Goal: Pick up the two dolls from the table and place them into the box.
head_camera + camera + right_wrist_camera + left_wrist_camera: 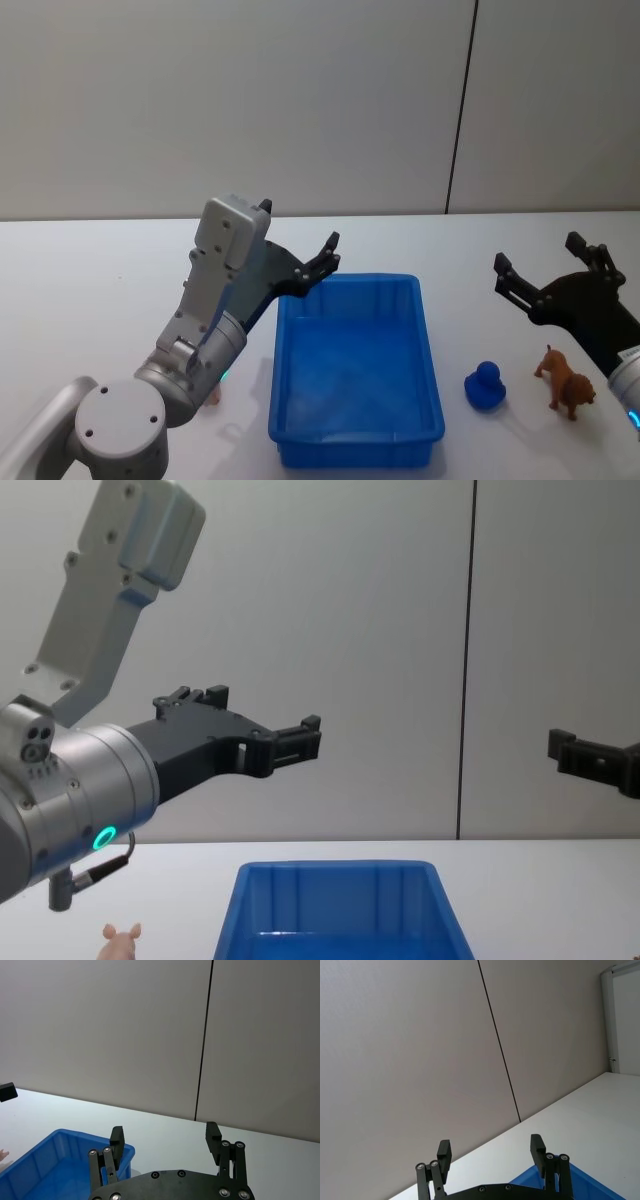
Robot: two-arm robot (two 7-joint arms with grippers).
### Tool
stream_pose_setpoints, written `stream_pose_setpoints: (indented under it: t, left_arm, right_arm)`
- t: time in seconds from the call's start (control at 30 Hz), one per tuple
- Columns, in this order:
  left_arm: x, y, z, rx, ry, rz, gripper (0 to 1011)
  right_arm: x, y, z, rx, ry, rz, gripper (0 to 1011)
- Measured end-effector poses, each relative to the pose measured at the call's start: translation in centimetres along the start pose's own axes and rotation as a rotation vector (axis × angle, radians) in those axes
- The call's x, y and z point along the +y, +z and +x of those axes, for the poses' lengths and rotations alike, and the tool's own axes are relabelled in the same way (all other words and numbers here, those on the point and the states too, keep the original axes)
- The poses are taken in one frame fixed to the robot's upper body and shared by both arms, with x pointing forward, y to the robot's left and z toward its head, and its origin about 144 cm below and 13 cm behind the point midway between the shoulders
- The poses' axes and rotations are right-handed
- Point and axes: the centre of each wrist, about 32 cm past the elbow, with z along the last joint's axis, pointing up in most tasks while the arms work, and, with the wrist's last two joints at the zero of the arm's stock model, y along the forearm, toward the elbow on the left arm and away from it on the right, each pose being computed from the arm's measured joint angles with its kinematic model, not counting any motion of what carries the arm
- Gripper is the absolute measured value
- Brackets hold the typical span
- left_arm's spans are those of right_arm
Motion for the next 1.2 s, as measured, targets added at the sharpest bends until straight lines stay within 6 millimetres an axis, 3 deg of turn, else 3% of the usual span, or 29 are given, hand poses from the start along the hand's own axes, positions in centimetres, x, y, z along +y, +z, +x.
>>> stream_pose_setpoints:
  t: [1.2]
  left_arm:
    - [0.0,0.0,0.0,0.0,0.0,0.0,1001]
  right_arm:
    - [0.0,0.0,0.0,0.0,0.0,0.0,1001]
